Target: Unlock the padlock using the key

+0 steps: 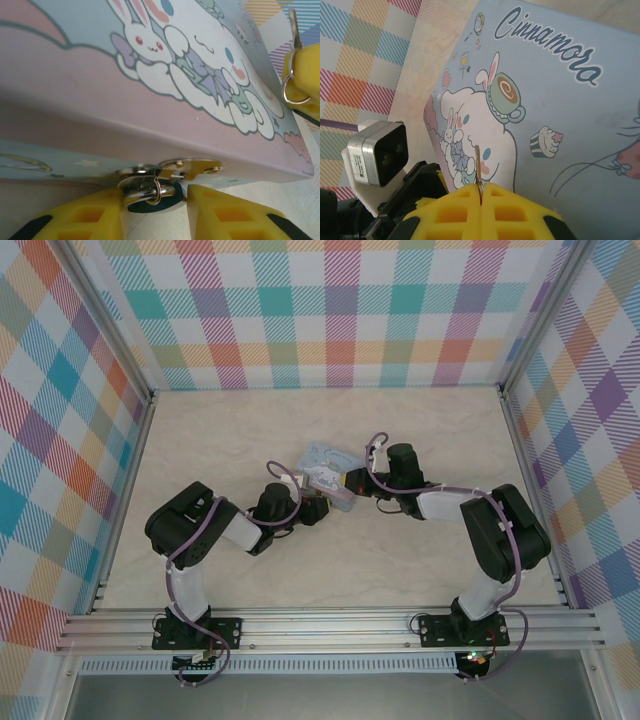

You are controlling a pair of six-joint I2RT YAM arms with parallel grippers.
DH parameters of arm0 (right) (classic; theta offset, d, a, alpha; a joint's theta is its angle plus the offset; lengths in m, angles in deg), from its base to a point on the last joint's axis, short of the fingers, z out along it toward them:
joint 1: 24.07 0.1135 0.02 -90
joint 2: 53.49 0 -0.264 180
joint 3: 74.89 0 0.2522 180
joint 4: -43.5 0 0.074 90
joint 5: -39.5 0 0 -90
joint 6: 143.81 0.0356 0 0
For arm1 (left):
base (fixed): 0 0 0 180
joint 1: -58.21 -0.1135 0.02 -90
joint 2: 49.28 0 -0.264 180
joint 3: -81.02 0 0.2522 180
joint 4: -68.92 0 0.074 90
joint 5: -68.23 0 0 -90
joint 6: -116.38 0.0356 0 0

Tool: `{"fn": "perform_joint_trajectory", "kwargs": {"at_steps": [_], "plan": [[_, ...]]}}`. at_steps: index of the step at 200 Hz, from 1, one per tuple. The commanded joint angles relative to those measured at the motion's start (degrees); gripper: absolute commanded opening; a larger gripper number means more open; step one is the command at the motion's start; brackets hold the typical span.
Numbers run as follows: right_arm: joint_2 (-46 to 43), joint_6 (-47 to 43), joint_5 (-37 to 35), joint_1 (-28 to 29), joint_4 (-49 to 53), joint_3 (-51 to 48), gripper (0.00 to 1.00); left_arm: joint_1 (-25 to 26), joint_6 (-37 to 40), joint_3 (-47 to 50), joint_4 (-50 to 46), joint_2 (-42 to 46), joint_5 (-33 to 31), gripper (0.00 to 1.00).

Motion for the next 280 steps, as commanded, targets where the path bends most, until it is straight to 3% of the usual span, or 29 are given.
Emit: {"fn": "perform_joint_trajectory", "kwargs": {"at_steps": [1,72,194,280], "plan": [[-3.53,-2.84,-0.19,0.78,1.18,-1.89,0.00,0.41,-0.14,-0.65,-2.40,3.37,1.33,0.35],[-14.68,-10.10,-6.18,1.32,3.98,-8.83,0.00,0.76,-3.58,-1.09,-10.58,8.41,0.54,0.36],[-7.08,-10.44,-4.67,2.08,8.11,-0.57,0.00,0.72,0.31,-3.37,-12.98,3.36,-2.25,0.51],[-4.14,-5.03,-7.73,3.29,16.49,-0.74,0.00,0.72,2.45,-6.16,-14.88,-0.17,-1.44,0.52]]}}
